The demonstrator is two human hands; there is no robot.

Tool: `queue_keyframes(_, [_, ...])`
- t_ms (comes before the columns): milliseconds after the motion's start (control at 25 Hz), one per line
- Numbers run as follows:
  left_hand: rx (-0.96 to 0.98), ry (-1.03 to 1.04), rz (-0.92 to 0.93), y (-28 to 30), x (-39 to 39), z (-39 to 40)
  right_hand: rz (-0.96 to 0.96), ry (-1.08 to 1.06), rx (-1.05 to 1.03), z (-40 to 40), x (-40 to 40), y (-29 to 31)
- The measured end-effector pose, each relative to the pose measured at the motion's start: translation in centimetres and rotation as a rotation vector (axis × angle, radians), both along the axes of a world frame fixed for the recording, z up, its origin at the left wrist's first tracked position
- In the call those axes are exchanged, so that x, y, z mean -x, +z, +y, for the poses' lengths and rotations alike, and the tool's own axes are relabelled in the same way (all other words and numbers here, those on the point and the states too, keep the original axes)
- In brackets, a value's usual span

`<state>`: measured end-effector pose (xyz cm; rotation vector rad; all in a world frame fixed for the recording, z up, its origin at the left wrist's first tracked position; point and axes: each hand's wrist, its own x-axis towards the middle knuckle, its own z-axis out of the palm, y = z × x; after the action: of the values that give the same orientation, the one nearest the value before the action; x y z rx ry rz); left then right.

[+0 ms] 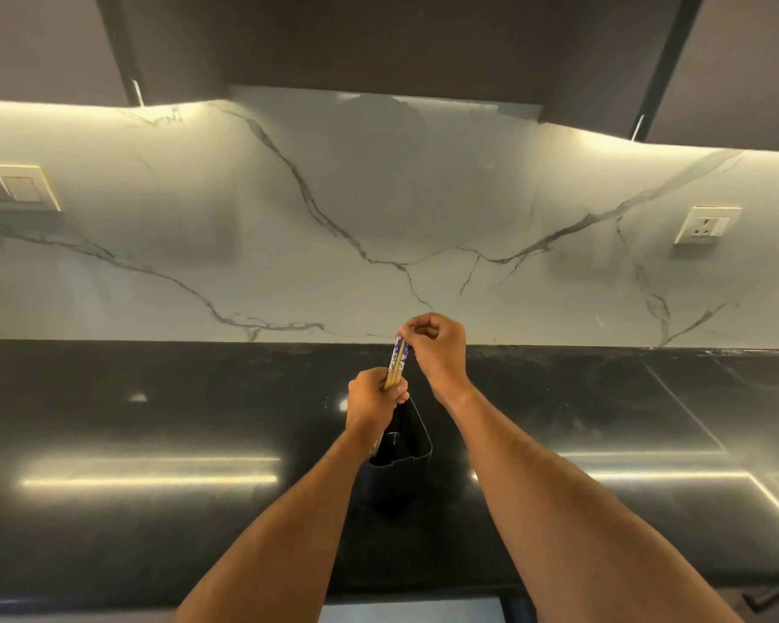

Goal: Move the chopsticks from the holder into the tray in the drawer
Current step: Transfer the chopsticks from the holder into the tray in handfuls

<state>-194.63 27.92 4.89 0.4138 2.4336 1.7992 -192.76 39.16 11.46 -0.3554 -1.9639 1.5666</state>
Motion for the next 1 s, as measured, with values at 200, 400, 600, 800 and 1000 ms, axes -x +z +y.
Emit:
queue_keyframes(200, [0.022,-0.024,-0.04,2.3,-2.5,-1.8,0.075,-0.047,0.017,-1.5,-2.9,4.0])
queue_keyframes(400, [0.047,0.006,-0.011,3.9,-3.7,-4.2,0.237,-0.117,0.119,-2.9,-4.4,8.7])
queue_keyframes(600, [-0.025,0.023,-0.027,5.5,-4.8,-5.7,0.431,-0.293,0.25,-1.9,-6.6,13.0])
queue_keyframes(800, [-0.347,0.169,-0.24,7.5,-5.5,-6.3,0.527,-0.415,0.512,-0.8,-8.8,11.6])
queue_keyframes(1000, [-0.752,0.169,-0.532,9.6,-5.8,-6.3,0.21,-0.306,0.617,-2.2,-10.1,4.4])
